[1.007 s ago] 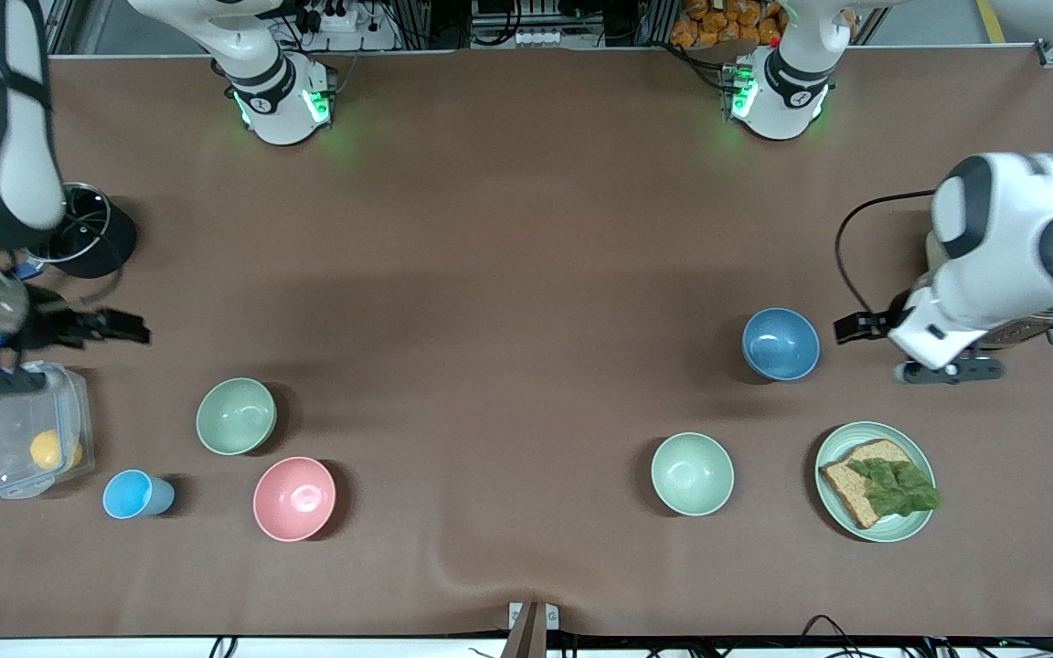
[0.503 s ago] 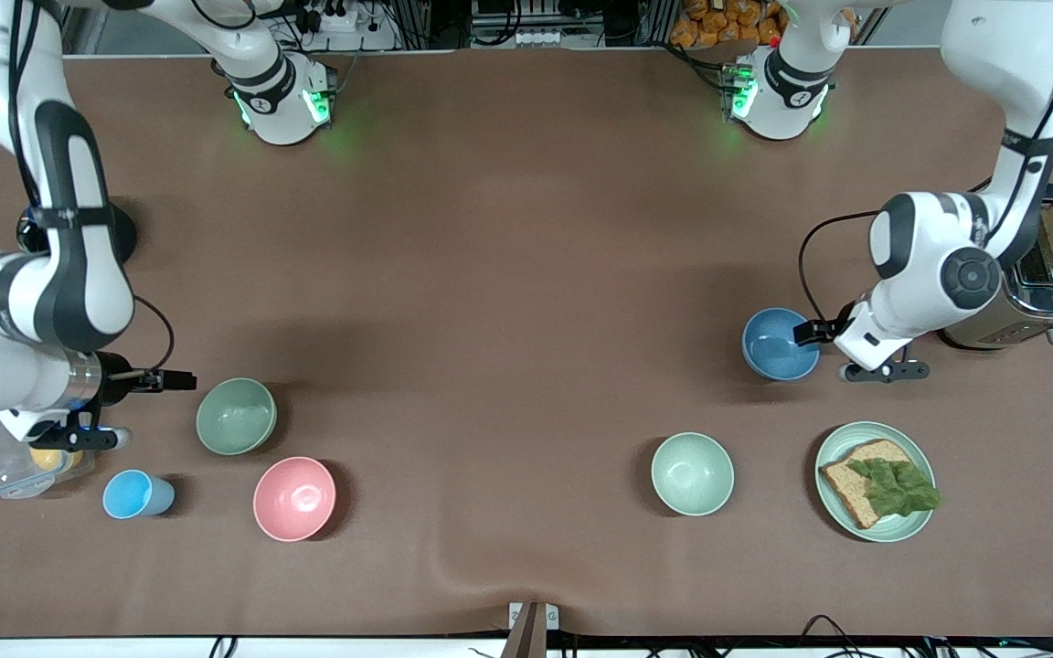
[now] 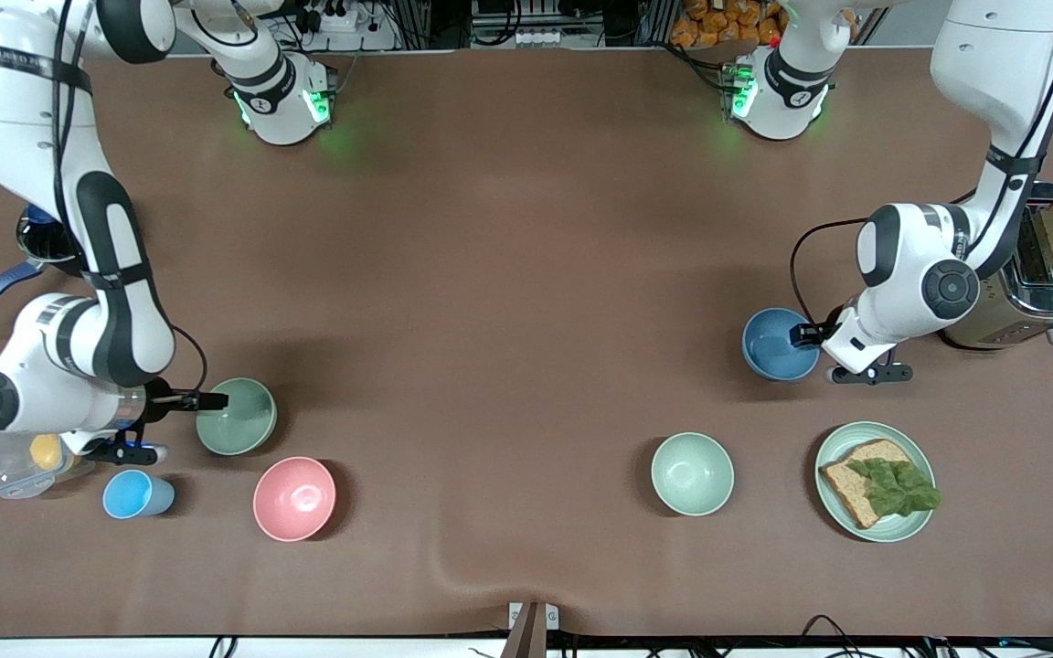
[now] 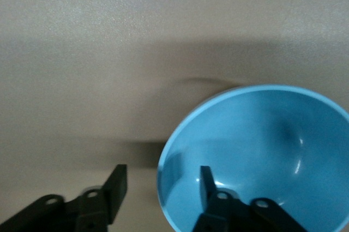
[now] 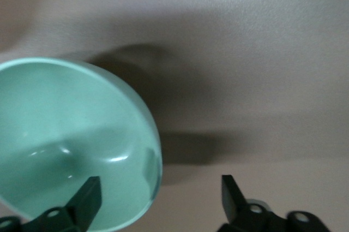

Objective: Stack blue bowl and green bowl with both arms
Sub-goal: 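Grip the green bowl with the right gripper while the left grips the blue bowl, then carry the green bowl inward with the right gripper while the left lifts the blue bowl, then lower the blue bowl into the green bowl with the left gripper, then open the left gripper off the blue bowl while the right releases the green bowl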

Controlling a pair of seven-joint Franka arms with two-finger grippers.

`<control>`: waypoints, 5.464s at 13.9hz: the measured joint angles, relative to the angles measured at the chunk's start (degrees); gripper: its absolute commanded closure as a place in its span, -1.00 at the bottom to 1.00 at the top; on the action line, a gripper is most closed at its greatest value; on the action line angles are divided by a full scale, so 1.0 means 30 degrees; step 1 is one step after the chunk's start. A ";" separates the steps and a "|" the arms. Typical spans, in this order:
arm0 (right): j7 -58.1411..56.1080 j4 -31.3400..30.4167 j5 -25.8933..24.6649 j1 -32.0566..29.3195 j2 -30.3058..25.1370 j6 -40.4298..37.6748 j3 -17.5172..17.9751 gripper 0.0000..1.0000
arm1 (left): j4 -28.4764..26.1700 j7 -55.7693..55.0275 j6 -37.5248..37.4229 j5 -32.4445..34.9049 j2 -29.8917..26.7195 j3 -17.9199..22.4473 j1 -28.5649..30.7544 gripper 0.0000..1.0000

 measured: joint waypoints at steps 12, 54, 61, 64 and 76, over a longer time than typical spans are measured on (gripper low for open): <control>-0.0074 -0.0176 0.0682 0.0848 -0.0347 0.0066 0.0170 1.00 | 0.0830 -0.0240 0.0053 -0.0077 -0.1596 -0.0645 -0.0014 1.00; 2.6307 -0.0762 0.7869 1.2401 0.0459 0.6030 -0.1335 -1.00 | 1.1933 -1.7589 -0.5383 -0.0199 0.3698 -0.2599 -0.8836 1.00; 2.6372 -0.0738 0.7869 1.2409 0.0586 0.6423 -0.1331 -1.00 | 1.3160 -2.0214 -0.1895 -0.0200 0.6483 -0.2549 -1.0804 1.00; 2.6372 -0.0712 0.7869 1.2408 0.0768 0.6575 -0.1332 -1.00 | 1.3195 -2.0503 -0.1510 -0.0200 0.6957 -0.2529 -1.1172 1.00; 2.8952 -0.0426 0.7915 1.3593 0.1490 0.8036 -0.1130 -1.00 | 1.3244 -2.0503 -0.1498 -0.0200 0.7343 -0.2510 -1.1233 0.78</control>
